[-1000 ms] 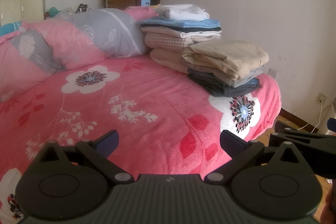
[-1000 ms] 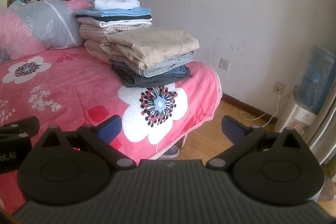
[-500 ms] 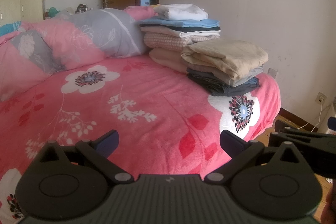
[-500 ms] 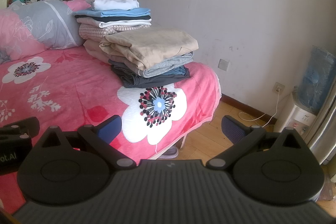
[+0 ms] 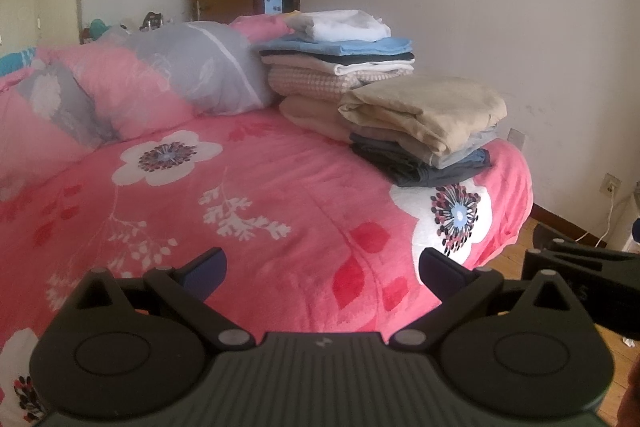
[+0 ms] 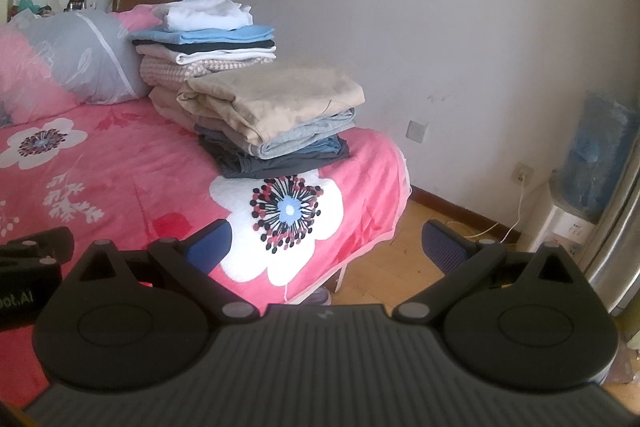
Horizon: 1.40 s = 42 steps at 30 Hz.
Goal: Fold clothes
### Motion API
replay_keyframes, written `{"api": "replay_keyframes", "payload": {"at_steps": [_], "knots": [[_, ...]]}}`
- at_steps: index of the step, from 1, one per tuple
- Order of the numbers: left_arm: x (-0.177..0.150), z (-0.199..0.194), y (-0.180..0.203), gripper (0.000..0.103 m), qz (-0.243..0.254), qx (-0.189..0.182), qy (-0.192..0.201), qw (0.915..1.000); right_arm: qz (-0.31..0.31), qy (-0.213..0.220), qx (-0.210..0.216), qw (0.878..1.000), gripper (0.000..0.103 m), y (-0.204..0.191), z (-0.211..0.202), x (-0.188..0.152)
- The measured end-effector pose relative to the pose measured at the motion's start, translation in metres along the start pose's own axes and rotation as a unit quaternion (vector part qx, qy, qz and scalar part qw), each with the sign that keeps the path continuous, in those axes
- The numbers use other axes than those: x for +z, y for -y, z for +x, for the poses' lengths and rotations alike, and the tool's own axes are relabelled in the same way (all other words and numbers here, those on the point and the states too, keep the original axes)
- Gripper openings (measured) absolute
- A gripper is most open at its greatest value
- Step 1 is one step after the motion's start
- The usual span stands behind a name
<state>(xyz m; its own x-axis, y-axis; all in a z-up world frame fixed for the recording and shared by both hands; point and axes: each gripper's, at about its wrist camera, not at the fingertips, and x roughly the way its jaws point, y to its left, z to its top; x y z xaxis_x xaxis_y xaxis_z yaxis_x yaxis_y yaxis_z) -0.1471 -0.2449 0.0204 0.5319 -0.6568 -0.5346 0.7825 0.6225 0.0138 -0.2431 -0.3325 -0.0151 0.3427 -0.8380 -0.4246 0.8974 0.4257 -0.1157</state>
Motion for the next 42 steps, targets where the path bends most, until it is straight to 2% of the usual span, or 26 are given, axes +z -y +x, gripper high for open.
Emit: {"api": "replay_keyframes", "payload": {"at_steps": [20, 42], "knots": [[0.005, -0.016, -0.002, 0.103, -0.003, 0.012, 0.021, 0.9997, 0.001, 0.013, 0.013, 1.0, 0.102, 0.003, -0.012, 0.005], [0.004, -0.018, -0.006, 0.103, -0.006, 0.012, 0.021, 0.9997, -0.002, 0.013, 0.015, 1.0, 0.102, -0.001, -0.016, 0.004]]}}
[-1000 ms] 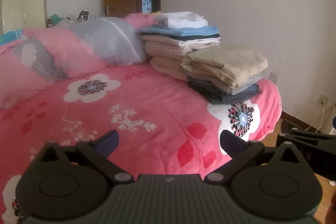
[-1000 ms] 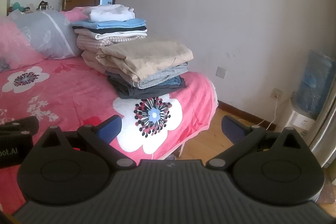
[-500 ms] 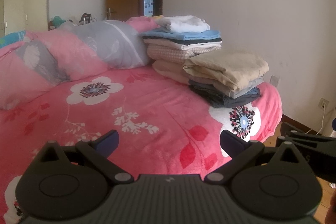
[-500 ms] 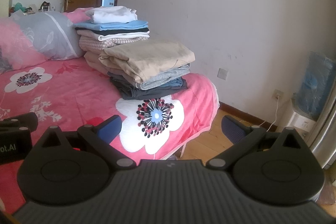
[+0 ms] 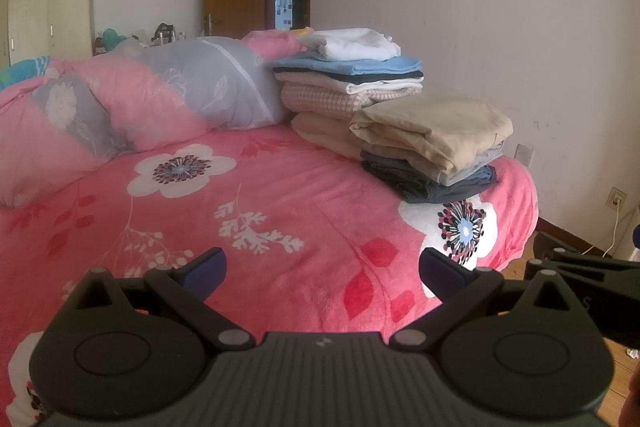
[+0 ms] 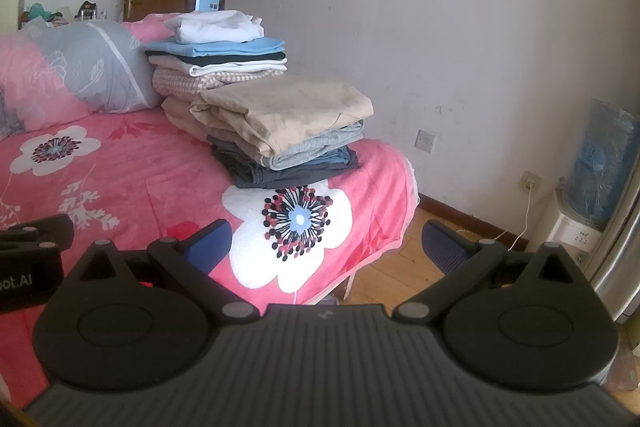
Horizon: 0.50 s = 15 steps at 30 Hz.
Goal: Fold clothes
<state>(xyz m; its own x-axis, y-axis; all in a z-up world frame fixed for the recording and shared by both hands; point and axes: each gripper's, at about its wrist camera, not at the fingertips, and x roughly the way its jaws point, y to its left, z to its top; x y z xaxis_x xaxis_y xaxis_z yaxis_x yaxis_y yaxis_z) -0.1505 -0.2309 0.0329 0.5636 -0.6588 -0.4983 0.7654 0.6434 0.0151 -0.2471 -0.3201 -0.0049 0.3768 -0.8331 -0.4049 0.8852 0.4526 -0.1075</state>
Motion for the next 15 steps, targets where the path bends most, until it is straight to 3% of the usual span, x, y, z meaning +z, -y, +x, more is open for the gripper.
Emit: {"api": "replay_keyframes", "payload": {"at_steps": [15], "knots": [[-0.0016, -0.001, -0.002, 0.103, -0.002, 0.0, -0.001, 1.0, -0.003, -0.002, 0.001, 1.0, 0.102, -0.0021, 0.0003, -0.0006]]}}
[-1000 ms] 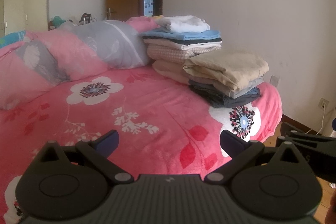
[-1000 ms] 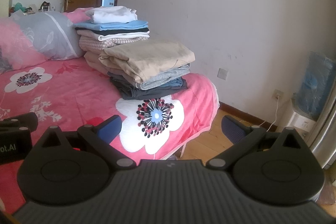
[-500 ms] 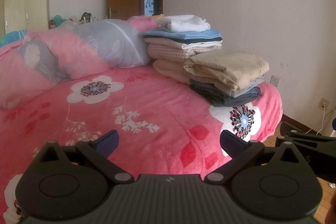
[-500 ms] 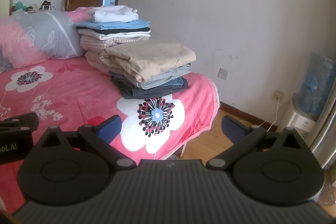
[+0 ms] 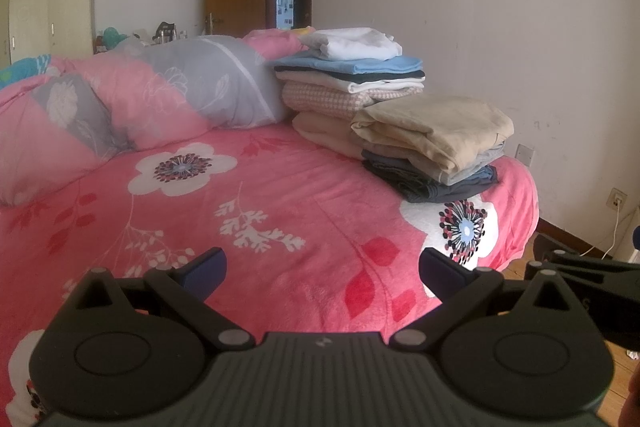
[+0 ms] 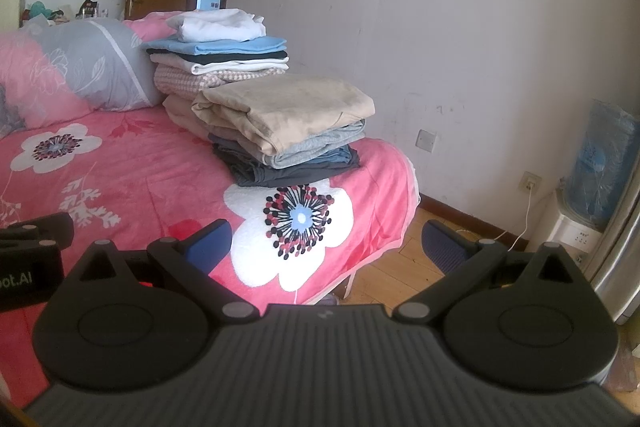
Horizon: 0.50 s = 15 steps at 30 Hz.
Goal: Fold clothes
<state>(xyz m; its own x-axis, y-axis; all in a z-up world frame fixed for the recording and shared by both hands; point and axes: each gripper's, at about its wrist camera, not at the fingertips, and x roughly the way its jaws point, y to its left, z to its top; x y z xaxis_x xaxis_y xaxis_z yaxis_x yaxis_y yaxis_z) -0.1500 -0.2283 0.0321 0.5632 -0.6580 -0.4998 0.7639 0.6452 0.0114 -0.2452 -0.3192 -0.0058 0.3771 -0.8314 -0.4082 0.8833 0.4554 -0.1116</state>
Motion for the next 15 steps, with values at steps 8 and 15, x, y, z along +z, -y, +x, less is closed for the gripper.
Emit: {"api": "replay_keyframes", "payload": {"at_steps": [8, 15], "knots": [[-0.0002, -0.0003, -0.0013, 0.103, 0.0, 0.0, 0.0, 1.0, 0.0, -0.001, 0.0, 1.0, 0.102, -0.0009, 0.0004, -0.0001], [-0.0005, 0.0, -0.0018, 0.103, 0.0, 0.002, 0.001, 1.0, 0.0, 0.001, 0.0, 1.0, 0.102, -0.0006, 0.0001, 0.0003]]}}
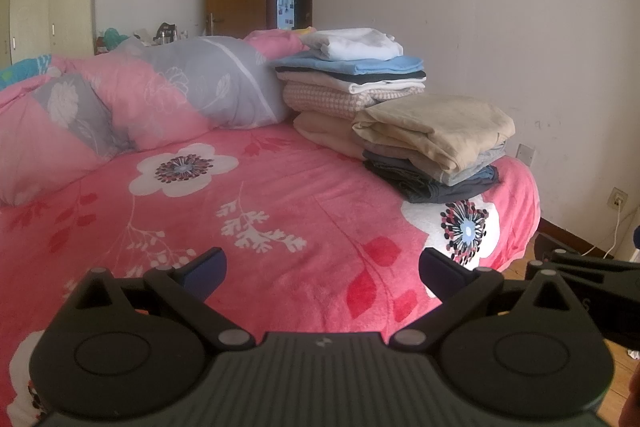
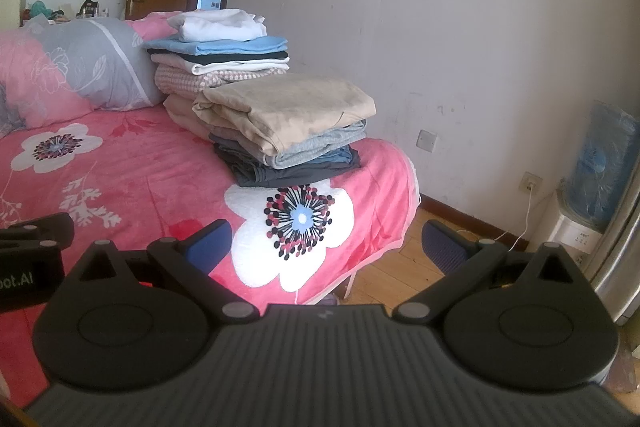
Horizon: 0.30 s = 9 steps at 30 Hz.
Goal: Fold clothes
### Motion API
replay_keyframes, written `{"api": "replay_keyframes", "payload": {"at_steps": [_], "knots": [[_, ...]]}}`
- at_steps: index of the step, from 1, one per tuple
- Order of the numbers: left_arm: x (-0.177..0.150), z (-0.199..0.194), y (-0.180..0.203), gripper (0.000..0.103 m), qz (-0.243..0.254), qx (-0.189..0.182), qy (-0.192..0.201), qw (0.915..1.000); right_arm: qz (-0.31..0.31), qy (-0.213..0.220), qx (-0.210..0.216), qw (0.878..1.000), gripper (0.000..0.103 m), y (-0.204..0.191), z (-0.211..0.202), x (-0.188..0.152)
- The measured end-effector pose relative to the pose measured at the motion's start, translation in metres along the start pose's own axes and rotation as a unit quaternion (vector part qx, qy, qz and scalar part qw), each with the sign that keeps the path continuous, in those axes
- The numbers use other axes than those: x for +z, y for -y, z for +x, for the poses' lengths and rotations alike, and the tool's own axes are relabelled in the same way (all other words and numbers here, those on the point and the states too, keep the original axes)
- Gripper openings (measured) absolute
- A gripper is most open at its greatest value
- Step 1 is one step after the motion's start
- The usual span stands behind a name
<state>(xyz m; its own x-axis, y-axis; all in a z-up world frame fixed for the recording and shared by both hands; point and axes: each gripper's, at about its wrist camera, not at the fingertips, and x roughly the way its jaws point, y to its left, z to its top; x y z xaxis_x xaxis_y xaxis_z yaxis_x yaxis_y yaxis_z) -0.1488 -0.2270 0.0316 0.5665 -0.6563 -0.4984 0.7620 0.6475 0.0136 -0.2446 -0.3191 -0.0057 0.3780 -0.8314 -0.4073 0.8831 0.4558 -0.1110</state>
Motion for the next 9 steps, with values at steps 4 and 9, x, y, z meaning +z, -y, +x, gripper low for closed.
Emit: {"api": "replay_keyframes", "payload": {"at_steps": [4, 9], "knots": [[0.0007, 0.001, -0.0001, 0.103, 0.001, 0.0, -0.001, 1.0, 0.0, 0.0, 0.0, 1.0, 0.102, -0.0003, 0.0003, 0.0001], [0.0017, 0.001, -0.0001, 0.103, 0.002, 0.002, 0.0, 1.0, 0.0, 0.0, 0.001, 1.0, 0.102, -0.0009, 0.0006, 0.0006]]}}
